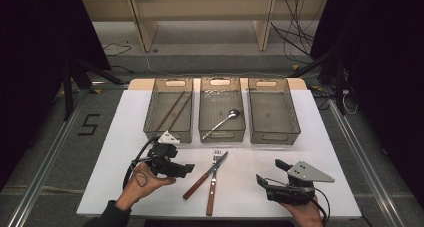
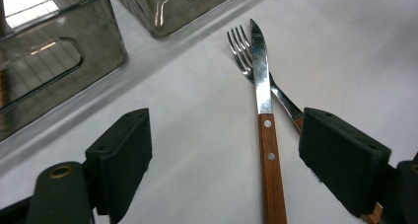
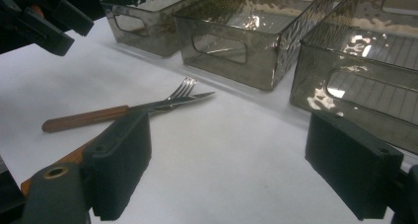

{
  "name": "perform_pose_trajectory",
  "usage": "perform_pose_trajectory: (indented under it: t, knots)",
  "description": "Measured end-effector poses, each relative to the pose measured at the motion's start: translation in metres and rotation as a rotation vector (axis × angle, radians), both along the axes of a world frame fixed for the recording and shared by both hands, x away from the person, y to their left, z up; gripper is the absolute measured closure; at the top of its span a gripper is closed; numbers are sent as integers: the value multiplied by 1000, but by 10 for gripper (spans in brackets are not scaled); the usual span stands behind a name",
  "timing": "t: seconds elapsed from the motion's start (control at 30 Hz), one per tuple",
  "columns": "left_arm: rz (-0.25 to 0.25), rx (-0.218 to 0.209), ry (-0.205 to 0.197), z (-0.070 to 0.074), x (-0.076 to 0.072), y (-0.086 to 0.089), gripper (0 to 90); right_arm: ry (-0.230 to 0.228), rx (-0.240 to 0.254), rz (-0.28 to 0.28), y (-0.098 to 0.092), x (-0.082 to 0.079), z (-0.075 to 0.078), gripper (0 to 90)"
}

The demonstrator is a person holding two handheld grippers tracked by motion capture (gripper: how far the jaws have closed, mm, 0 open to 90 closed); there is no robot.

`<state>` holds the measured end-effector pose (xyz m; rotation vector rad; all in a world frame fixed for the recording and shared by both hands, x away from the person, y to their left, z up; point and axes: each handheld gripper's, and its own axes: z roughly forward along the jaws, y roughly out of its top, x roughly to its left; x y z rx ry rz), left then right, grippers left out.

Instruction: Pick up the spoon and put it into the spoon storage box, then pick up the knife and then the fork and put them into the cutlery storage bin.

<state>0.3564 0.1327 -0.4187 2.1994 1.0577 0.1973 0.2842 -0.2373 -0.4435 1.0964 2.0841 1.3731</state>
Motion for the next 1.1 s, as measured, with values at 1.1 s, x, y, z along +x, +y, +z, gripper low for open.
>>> perform_pose_trajectory:
  t: [1.1]
  knots:
    - [-136, 182, 142, -20, -9, -36, 311, -6, -12, 9, 1, -2, 0, 183]
